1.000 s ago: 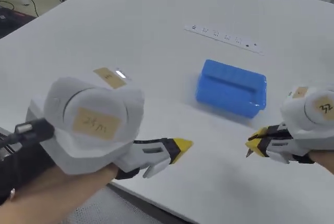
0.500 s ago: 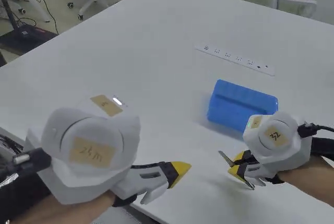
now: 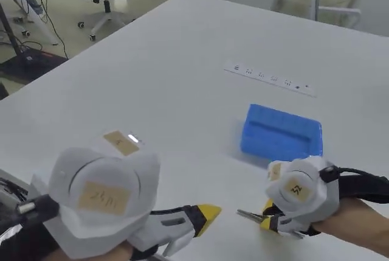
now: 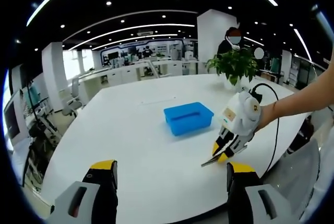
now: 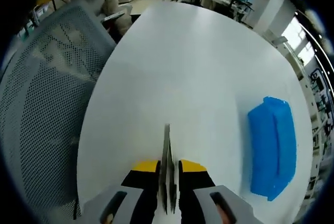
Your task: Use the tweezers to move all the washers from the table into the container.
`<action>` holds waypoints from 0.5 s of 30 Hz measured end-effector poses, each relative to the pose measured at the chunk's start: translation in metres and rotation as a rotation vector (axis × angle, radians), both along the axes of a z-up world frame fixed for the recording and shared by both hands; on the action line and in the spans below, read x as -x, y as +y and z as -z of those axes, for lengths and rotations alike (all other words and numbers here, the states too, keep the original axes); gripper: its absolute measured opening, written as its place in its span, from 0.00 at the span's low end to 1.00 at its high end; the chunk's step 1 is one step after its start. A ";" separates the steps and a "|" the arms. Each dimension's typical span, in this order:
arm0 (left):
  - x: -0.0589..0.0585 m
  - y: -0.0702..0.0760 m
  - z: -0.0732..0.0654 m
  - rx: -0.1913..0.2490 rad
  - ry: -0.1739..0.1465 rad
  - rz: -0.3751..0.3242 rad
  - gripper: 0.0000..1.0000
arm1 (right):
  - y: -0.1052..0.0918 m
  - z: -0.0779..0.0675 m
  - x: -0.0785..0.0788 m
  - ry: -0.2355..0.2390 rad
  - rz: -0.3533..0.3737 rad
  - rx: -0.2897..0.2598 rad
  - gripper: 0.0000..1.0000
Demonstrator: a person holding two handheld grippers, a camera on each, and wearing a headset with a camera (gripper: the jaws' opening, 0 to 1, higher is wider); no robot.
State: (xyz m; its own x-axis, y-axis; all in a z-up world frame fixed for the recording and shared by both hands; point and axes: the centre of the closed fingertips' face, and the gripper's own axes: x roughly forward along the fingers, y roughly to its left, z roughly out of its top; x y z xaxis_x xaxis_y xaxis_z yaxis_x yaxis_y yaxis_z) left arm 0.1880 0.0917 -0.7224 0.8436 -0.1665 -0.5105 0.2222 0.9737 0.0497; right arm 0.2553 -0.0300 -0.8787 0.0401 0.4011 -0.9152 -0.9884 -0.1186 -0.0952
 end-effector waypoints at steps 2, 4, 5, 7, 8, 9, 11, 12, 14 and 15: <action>-0.003 -0.003 -0.002 -0.012 0.000 0.016 0.88 | -0.001 -0.018 0.000 -0.002 0.068 -0.074 0.15; -0.007 -0.006 -0.005 -0.019 -0.006 0.030 0.88 | -0.001 -0.032 -0.003 -0.014 0.138 -0.146 0.17; -0.009 -0.007 -0.006 -0.019 -0.009 0.034 0.88 | -0.006 -0.050 -0.001 0.018 0.236 -0.231 0.19; -0.013 -0.010 -0.008 -0.021 -0.015 0.047 0.88 | -0.017 -0.078 -0.002 -0.001 0.387 -0.335 0.26; -0.015 -0.011 -0.009 -0.020 -0.020 0.052 0.88 | -0.022 -0.089 -0.003 -0.015 0.430 -0.385 0.27; -0.017 -0.012 -0.009 -0.014 -0.024 0.056 0.88 | -0.029 -0.104 -0.006 -0.045 0.505 -0.454 0.28; -0.021 -0.014 -0.011 0.006 -0.027 0.067 0.88 | -0.045 -0.122 -0.005 -0.075 0.605 -0.518 0.35; -0.022 -0.014 -0.012 0.015 -0.028 0.067 0.87 | -0.052 -0.128 -0.005 -0.089 0.655 -0.539 0.38; -0.024 -0.016 -0.015 0.029 -0.042 0.069 0.87 | -0.064 -0.138 -0.002 -0.090 0.742 -0.595 0.48; -0.025 -0.016 -0.017 0.034 -0.053 0.067 0.88 | -0.072 -0.147 0.001 -0.081 0.811 -0.649 0.53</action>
State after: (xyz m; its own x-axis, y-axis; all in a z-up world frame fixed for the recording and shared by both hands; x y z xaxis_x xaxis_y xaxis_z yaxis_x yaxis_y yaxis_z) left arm 0.2130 0.0757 -0.7050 0.8559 -0.2399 -0.4582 0.2847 0.9582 0.0300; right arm 0.2544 -0.1021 -0.7322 0.5688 0.6406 -0.5159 -0.7367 0.6757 0.0269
